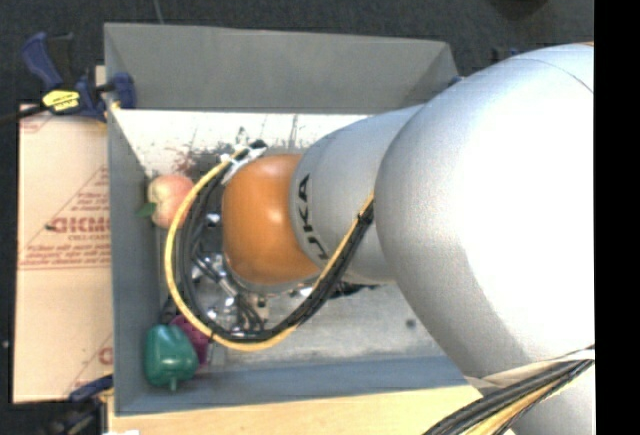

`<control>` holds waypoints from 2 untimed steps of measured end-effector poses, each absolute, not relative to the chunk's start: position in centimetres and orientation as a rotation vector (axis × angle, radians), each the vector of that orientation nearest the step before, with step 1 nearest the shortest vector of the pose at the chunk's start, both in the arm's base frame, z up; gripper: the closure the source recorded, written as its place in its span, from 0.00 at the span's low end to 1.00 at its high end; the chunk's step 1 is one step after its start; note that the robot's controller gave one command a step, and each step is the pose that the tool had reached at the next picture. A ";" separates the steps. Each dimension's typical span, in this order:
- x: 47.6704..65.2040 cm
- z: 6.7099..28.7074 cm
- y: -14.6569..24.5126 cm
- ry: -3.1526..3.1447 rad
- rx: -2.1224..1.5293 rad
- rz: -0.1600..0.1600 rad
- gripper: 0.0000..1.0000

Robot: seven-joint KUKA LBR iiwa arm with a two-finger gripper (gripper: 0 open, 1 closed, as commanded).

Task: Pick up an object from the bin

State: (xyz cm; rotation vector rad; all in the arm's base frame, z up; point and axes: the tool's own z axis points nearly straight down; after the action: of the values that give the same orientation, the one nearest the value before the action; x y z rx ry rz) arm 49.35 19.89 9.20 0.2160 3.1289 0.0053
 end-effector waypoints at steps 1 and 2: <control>49.4 8.6 20.0 3.134 0.172 0.003 0.00; 52.6 12.6 19.5 3.132 -0.102 0.004 0.00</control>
Offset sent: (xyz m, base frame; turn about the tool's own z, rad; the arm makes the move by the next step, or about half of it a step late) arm 0.0308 -0.0033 0.0331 -0.2041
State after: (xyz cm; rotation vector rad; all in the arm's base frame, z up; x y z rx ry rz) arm 52.58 19.45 12.58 -0.1023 3.1324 0.0044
